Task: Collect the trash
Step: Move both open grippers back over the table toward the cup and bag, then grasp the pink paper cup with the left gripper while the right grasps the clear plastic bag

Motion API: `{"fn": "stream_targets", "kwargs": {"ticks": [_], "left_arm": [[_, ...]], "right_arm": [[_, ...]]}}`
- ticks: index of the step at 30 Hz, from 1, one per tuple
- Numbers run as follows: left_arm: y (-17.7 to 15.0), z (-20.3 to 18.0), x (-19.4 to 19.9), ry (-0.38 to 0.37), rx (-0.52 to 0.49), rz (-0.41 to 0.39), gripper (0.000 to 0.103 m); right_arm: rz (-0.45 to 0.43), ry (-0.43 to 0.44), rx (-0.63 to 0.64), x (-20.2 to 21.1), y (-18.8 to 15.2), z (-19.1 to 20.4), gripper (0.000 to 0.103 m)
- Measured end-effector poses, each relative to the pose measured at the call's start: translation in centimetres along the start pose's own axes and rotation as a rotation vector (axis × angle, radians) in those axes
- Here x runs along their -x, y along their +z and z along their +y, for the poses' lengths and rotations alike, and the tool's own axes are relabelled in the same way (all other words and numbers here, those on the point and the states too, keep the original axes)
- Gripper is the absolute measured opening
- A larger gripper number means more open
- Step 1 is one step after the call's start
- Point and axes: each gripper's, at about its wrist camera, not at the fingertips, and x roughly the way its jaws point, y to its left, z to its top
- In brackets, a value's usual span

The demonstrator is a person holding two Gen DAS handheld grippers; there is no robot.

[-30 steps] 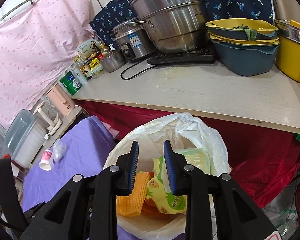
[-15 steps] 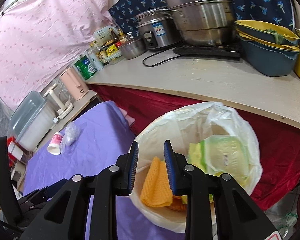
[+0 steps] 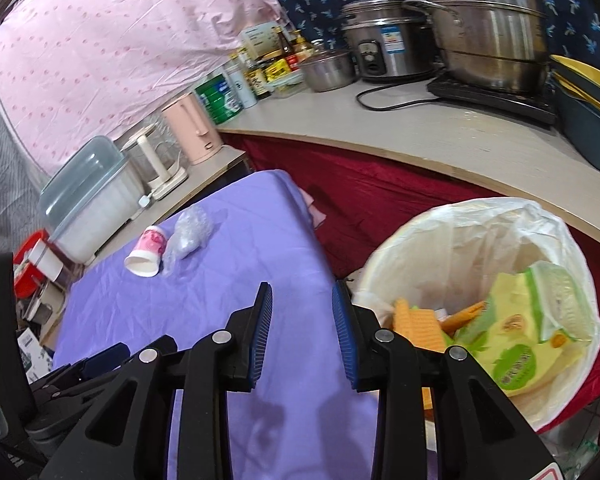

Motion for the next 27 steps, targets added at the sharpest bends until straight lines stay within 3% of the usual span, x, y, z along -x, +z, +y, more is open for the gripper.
{"fn": "stream_targets", "kwargs": {"ticks": [12,23,27], "left_arm": [[2.0,9.4,-1.2,0.088,0.128,-0.006,0.065],[6.1,15.3,-4.3,0.12,0.182,-0.013,0.066],[8.1,16.6,-5.8,0.121,0.197,-0.032,0.078]], "right_arm": [[0.076,0.085,0.078,-5.5,-0.5,7.6,0.031],[0.137,0.149,0.106,-13.2,1.0,13.7,0.031],[0.156,0.162,0.101,-16.2,1.9,15.1,0.031]]}}
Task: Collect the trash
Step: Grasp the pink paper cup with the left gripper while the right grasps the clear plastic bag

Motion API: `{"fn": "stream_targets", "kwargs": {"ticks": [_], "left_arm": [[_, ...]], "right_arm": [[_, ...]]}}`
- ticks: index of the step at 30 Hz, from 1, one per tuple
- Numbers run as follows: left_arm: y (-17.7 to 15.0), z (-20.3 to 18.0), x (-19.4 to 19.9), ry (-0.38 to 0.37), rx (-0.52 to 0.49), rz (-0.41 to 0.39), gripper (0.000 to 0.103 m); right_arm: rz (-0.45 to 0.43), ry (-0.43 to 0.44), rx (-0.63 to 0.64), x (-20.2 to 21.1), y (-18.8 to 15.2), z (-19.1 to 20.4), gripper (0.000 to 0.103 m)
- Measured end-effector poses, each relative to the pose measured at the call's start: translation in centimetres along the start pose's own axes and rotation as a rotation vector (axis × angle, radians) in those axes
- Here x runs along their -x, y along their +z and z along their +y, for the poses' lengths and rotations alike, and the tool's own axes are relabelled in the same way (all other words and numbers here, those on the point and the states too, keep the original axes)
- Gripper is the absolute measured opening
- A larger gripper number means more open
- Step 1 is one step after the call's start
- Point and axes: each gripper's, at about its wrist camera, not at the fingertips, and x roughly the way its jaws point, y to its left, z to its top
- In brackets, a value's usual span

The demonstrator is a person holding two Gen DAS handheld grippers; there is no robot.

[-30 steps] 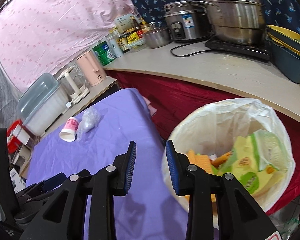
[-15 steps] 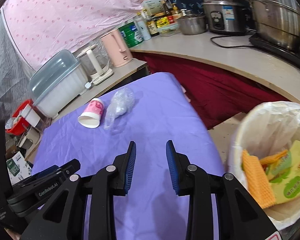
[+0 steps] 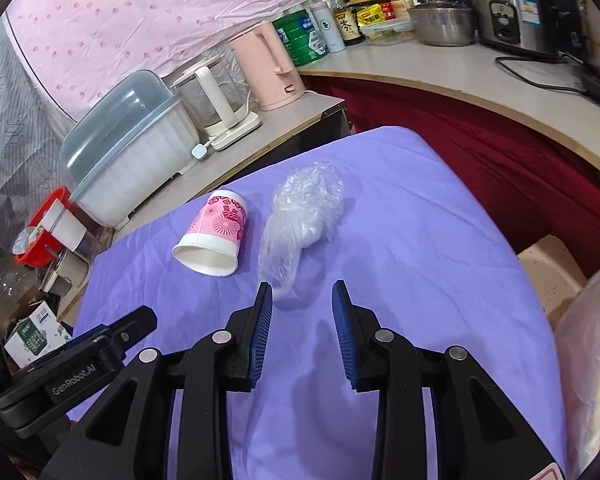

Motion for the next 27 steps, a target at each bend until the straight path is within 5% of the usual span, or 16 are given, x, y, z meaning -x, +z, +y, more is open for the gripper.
{"fn": "stream_targets", "kwargs": {"ticks": [10,20,22,27], "left_arm": [[5.0,-0.5,-5.3,-0.039,0.01,0.009,0.085],[6.0,-1.8,-10.3,-0.071,0.009,0.059,0.084],[5.9,-2.1,-10.6,-0.079,-0.002,0.067,0.074],[5.6,-2.6,-9.9,-0.086,-0.01,0.057,0.072]], "right_arm": [[0.035,0.031,-0.023,-6.0,2.3,0.6,0.032],[0.056,0.044,-0.013,-9.0,2.8,0.5,0.031],[0.057,0.046,-0.017,-9.0,2.7,0.2,0.026],[0.068,0.046,-0.021,-8.8,2.3,-0.3,0.007]]}}
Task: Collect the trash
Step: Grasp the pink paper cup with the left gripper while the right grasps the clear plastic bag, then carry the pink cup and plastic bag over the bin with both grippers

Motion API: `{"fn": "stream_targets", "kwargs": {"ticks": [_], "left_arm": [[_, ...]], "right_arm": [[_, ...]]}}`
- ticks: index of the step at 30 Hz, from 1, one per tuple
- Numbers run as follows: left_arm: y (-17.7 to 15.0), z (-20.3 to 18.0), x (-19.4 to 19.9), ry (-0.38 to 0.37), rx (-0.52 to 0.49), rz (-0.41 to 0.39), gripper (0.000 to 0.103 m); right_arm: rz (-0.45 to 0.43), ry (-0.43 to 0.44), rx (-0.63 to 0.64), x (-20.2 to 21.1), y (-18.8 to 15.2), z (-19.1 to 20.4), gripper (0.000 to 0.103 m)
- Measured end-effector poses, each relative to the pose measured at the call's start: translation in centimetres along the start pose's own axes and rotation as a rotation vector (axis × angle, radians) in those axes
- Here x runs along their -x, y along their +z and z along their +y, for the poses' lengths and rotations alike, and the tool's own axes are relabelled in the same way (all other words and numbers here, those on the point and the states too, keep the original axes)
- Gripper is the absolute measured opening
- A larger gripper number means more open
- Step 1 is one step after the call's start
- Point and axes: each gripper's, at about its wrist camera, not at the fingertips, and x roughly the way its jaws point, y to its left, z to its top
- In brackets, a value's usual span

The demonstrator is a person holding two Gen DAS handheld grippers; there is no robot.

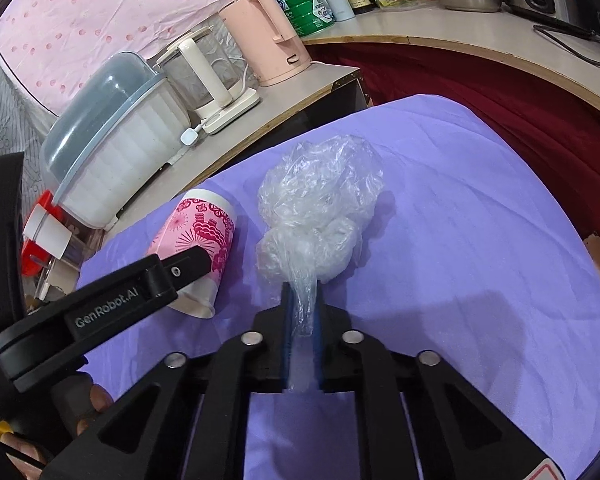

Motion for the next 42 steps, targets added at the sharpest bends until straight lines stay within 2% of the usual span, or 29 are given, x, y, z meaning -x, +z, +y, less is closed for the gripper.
{"fn": "stream_targets", "kwargs": {"ticks": [9,22,32,42], "left_arm": [[-1.8,-1.7,3.9,0.004,-0.023,-0.031,0.071],[-6.3,-7.2,11.1,-0.03,-0.094,-0.064,0.071],[-10.9,-15.9,16.0,-0.11,-0.221,-0.083,0.071],[-16.2,-24.7,17.6,-0.189,-0.355,-0.057,0.071]], "right_arm": [[-0.027,-0.014,-0.02,3.8,-1.0,-1.4,0.004],[-0.124,-0.022,-0.067,14.4,-3.1,-4.8,0.004],[-0.225,-0.095,-0.153,23.9,-5.1,-12.2,0.004],[-0.236,-0.187,-0.258,28.6,-7.3,-21.5,0.003]]}}
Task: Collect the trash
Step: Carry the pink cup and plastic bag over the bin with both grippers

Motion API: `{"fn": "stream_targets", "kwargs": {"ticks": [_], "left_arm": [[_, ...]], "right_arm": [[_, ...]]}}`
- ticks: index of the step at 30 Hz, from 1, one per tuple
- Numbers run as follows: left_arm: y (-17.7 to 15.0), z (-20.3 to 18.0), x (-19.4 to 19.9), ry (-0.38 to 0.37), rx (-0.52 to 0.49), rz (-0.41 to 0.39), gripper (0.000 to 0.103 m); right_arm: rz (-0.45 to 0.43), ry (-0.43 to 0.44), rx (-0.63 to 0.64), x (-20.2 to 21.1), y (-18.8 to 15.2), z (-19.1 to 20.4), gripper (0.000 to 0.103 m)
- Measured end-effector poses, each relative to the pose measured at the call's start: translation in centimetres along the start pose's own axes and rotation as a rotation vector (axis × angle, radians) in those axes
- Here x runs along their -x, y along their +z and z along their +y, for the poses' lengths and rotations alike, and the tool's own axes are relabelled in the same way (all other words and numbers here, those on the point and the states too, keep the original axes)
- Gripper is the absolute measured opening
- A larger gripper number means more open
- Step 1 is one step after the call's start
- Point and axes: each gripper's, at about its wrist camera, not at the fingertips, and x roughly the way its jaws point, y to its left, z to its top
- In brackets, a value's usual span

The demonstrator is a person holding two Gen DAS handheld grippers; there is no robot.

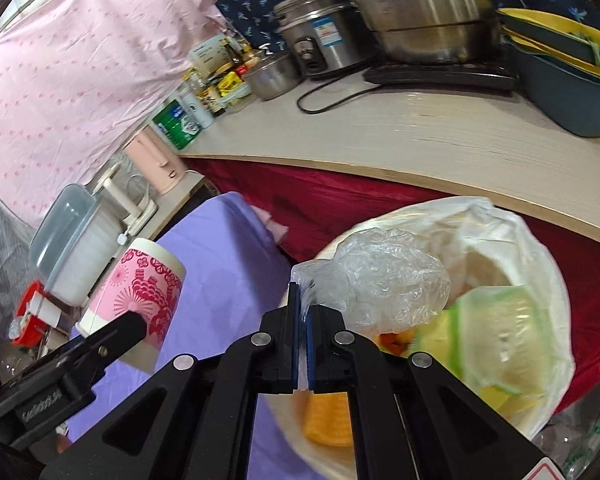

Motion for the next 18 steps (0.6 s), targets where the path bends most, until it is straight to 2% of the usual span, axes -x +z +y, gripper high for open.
{"fn": "stream_targets", "kwargs": {"ticks": [4,5,9,13,18], "left_arm": [[-0.7,-2.7,-0.6,-0.013,-0.019,0.016,0.071],[-0.7,-3.0,-0.7,-0.018,-0.016,0.022,0.071],[-1.0,-4.4,-1.3,-0.015,-0.04,0.037,0.071],[-1.5,-5.7,-1.9,-0.019,-0.06,0.051,0.071],[-2.1,-6.8,-3.0,-0.024,-0.073,0.078,0.071]], "right_arm": [[0.022,-0.002,-0.024,-0.3,1.0,-2.4,0.005],[0.024,-0.013,-0.026,-0.4,1.1,-2.7,0.01],[0.022,-0.032,-0.063,0.1,1.1,-4.5,0.012],[0.012,-0.05,-0.071,1.0,0.5,-5.6,0.022],[-0.016,-0.073,-0.071,2.4,0.0,-6.6,0.028]]}}
